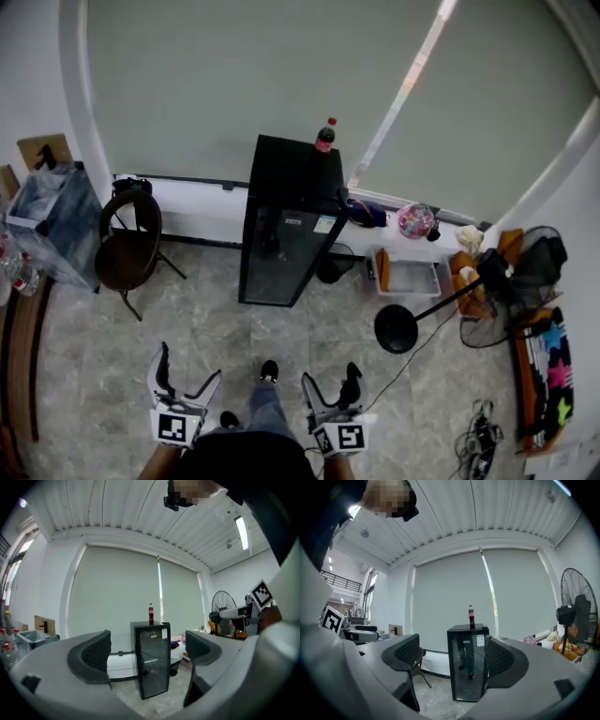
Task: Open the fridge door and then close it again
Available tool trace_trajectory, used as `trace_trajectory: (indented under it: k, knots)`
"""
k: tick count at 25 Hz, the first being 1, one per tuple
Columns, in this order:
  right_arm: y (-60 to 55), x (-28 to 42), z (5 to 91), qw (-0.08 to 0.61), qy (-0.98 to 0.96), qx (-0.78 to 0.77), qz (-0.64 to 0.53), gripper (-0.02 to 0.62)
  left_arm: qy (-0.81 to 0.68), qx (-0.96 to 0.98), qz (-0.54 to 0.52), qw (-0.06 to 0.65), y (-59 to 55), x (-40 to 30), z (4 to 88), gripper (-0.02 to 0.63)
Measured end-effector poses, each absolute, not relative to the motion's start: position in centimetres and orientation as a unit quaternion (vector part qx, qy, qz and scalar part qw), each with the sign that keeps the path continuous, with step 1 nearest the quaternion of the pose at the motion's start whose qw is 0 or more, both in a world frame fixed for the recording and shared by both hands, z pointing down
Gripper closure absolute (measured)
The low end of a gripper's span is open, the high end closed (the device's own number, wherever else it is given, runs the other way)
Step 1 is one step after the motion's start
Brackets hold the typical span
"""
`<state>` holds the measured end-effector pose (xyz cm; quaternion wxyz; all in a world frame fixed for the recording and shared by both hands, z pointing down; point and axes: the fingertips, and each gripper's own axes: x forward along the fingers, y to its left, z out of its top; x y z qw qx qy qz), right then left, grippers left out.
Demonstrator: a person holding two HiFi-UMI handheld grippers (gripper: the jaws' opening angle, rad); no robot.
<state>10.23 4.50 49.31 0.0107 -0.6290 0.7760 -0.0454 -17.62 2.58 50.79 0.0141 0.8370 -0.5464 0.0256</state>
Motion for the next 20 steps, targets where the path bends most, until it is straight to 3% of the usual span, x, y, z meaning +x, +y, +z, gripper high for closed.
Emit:
trace_trajectory:
  k: [20]
  knots:
    - [-16.9, 15.8, 48.3, -0.012, 0.824, -0.566, -0.028, 0.167, -0.585, 0.810, 0.039, 0.025, -16.8, -10.3, 49.9, 0.123]
